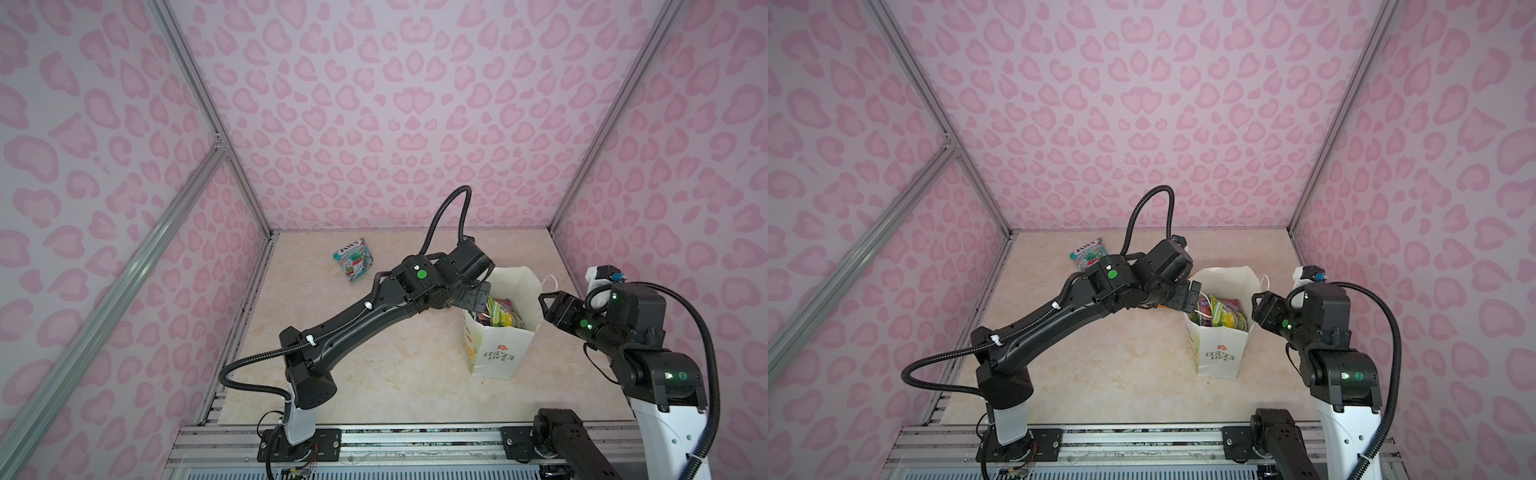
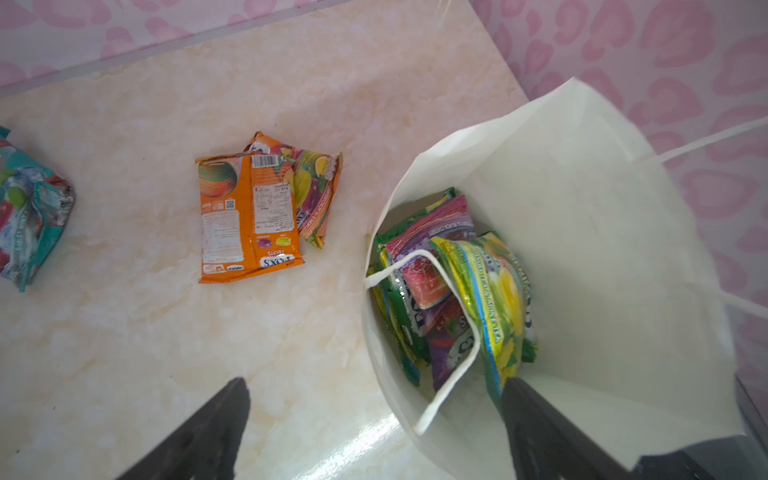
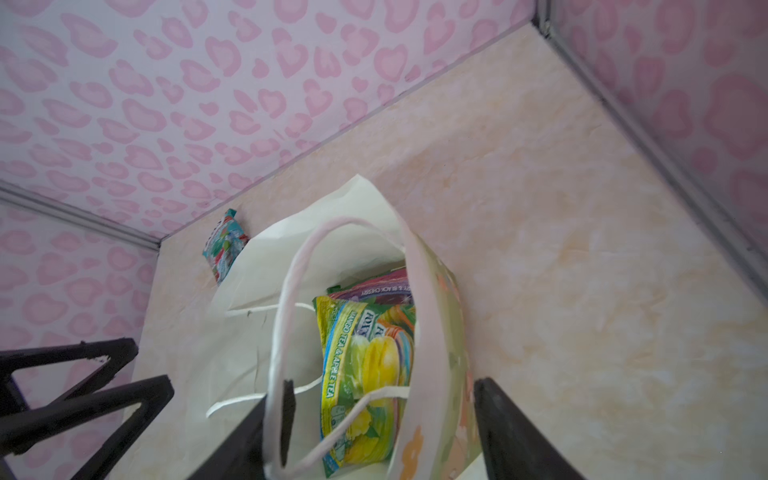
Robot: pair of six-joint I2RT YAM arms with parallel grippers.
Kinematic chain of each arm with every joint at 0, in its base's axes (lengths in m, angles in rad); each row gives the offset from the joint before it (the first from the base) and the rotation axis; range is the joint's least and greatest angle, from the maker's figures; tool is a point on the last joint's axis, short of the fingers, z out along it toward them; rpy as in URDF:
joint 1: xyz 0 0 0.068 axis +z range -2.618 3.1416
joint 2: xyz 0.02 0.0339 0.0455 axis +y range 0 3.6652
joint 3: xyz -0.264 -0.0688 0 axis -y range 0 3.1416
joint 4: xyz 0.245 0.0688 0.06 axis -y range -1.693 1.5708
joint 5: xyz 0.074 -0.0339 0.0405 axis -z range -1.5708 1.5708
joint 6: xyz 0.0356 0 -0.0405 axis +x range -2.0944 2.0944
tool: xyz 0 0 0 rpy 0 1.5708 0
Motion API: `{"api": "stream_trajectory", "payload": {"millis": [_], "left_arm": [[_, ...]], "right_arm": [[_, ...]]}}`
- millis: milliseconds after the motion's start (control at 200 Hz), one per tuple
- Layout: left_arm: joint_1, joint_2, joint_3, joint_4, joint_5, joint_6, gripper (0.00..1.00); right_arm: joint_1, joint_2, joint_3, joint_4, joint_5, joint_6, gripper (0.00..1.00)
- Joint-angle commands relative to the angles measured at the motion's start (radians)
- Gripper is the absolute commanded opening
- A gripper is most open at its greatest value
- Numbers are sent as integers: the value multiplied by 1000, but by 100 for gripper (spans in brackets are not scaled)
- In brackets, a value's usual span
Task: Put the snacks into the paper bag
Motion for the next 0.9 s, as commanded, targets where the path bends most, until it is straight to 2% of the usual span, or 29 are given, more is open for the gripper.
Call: {"api": "stream_trajectory", "payload": {"millis": [0,125,270,340,415,455,545,590,665,895], "left_arm": [[1,-14,-22,-13,-18,13,97],[5,-35,-69,42,31,11,97],[16,-59,-121,67,77,-14,99],[29,-101,-195,113,118,-26,98],[57,-155,-292,184,193,-40,96],[72,-176,-327,215,230,-44,94],[84,-191,-355,231,249,-34,93],[85,-189,-354,231,253,-28,93],[91,-177,-349,230,259,-32,91],[96,-140,-330,233,257,-45,85]], "right_arm": [[-1,-15,75,-34,178,19,78],[-2,16,191,-30,161,11,77],[7,107,290,-8,-25,2,75],[35,150,326,7,-68,-4,75],[121,220,376,2,-43,-23,75],[211,269,410,-9,2,-33,75],[440,393,501,-45,184,-55,76],[501,454,537,-52,206,-62,76],[512,516,554,-36,150,-62,77],[518,602,431,37,-4,-71,78]]}}
